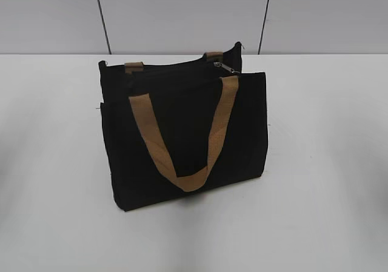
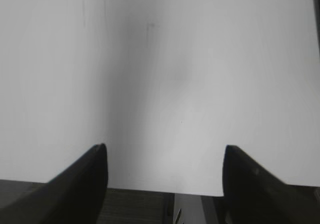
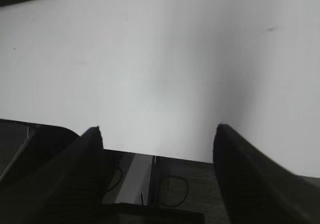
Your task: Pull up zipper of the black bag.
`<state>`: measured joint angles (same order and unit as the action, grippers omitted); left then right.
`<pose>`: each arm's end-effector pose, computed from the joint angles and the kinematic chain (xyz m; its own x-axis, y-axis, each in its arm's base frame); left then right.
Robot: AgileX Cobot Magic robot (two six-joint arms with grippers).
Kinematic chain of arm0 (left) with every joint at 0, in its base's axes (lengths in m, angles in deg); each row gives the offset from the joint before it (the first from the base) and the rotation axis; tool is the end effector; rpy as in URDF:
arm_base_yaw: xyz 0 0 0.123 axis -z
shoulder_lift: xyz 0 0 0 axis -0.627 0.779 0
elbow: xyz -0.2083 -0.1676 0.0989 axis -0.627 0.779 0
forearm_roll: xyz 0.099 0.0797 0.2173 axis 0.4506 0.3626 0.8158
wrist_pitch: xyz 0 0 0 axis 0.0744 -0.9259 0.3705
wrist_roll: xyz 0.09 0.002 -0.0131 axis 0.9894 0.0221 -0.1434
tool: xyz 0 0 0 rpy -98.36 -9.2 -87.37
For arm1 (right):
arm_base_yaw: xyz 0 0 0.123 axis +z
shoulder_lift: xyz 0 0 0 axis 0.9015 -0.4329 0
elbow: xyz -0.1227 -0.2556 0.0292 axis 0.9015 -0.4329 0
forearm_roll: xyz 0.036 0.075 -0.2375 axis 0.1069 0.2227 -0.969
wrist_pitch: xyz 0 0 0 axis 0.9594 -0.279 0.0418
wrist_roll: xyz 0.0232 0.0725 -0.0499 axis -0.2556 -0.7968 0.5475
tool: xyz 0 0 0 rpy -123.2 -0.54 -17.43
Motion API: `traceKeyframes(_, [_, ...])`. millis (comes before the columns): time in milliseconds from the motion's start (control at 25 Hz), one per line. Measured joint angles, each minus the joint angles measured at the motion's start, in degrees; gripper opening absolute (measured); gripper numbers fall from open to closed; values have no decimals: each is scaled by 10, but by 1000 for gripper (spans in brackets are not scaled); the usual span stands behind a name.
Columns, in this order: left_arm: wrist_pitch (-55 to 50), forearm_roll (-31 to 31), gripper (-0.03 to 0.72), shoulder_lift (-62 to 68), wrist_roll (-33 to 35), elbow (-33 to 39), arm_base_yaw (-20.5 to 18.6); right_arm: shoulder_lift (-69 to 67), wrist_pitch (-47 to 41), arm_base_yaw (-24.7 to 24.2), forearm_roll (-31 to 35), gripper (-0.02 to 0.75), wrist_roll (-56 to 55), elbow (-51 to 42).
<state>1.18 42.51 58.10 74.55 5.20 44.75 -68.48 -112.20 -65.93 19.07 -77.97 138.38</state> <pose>0.2124 -0.0180 0.2975 -0.9745 0.0693 -0.2135 0.0631 0.9974 0.0360 0.1982 0.0084 0.3070 -0.9583 -0.0858 -0.2725 -0.1215 0.9857 0.1167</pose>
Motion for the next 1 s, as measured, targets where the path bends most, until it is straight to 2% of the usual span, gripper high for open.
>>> traceKeyframes(600, [9, 2, 528, -504, -3, 206, 0, 476, -5, 0, 0, 529, 15, -215])
traceKeyframes(840, [38, -5, 528, -672, 38, 249, 0, 647, 1, 0, 0, 528, 16, -257])
traceKeyframes(1000, [63, -22, 528, -709, 47, 259, 0, 670, 30, 0, 0, 528, 16, -264])
